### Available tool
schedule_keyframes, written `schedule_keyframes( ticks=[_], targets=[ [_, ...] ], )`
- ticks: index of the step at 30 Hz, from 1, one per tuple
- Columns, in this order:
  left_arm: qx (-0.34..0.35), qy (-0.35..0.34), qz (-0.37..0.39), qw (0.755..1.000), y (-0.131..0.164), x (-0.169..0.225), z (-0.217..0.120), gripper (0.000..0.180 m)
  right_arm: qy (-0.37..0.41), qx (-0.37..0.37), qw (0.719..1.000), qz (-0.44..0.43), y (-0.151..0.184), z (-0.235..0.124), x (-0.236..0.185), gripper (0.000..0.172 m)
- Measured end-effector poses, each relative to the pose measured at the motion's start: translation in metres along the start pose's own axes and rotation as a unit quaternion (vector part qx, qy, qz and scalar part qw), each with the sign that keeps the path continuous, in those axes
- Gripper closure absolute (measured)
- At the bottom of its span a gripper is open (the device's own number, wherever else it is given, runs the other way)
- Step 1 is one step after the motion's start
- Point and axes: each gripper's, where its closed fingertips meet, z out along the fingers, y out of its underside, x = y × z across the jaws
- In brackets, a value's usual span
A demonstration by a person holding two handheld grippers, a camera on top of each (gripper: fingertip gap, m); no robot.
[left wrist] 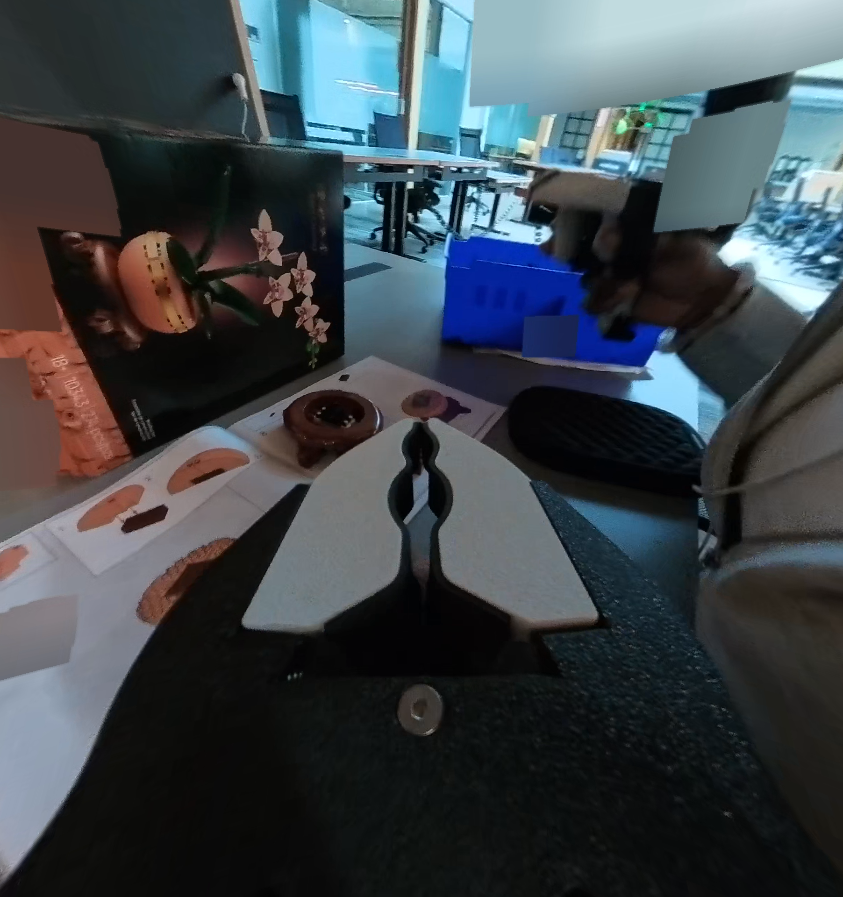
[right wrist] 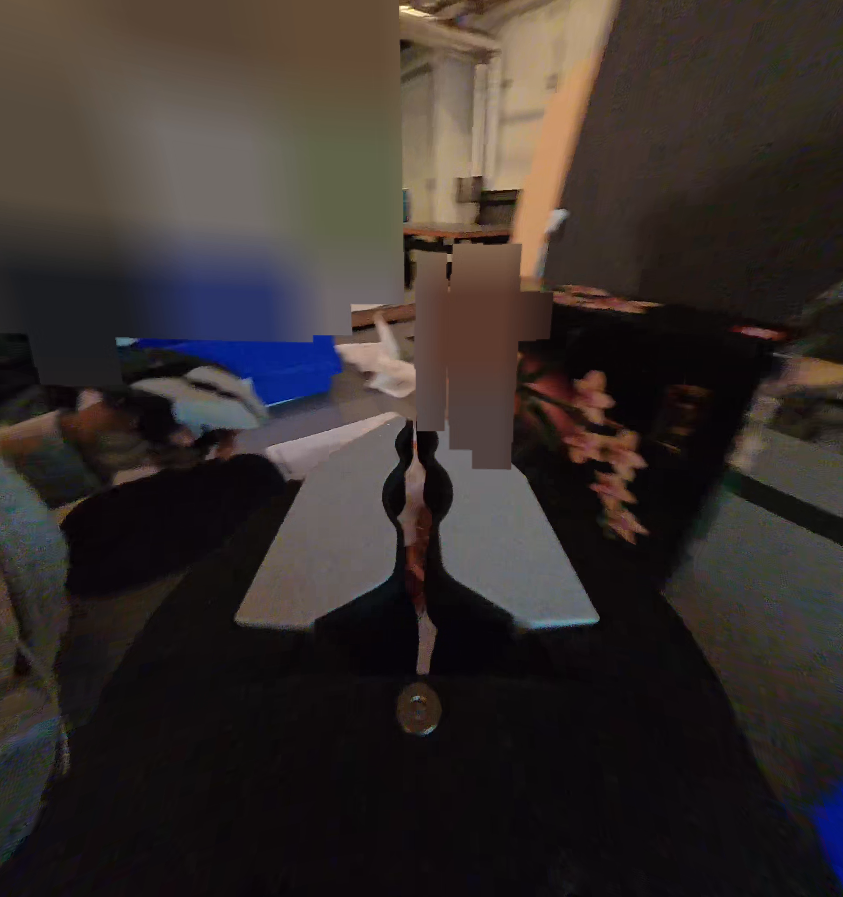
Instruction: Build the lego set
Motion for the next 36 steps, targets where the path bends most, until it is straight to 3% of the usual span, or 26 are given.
schedule_keyframes(
  ticks=[4,7,12,20,28,36],
  targets=[
    [-0.01,0.018,-0.055,0.998,0.01,-0.01,0.01,0.178,-0.084,-0.03,0.996,-0.001,0.037,0.04,-0.03,0.169],
    [-0.003,0.024,-0.085,0.996,0.018,-0.014,0.011,0.174,-0.046,-0.057,0.997,0.021,0.065,0.048,-0.014,0.172],
    [0.014,0.042,-0.1,0.994,0.017,-0.013,0.007,0.173,-0.019,-0.064,0.998,0.013,0.083,0.036,-0.014,0.172],
    [-0.032,0.056,-0.052,0.997,0.029,0.0,0.016,0.174,-0.06,-0.024,0.994,0.09,0.079,0.031,-0.01,0.17],
    [0.004,0.061,-0.079,0.995,0.022,-0.005,0.01,0.174,-0.068,0.0,0.994,0.085,0.074,0.028,-0.012,0.169],
    [-0.01,0.06,-0.06,0.996,0.025,-0.001,0.013,0.174,-0.069,-0.018,0.994,0.083,0.079,0.031,-0.014,0.168]
  ],
)
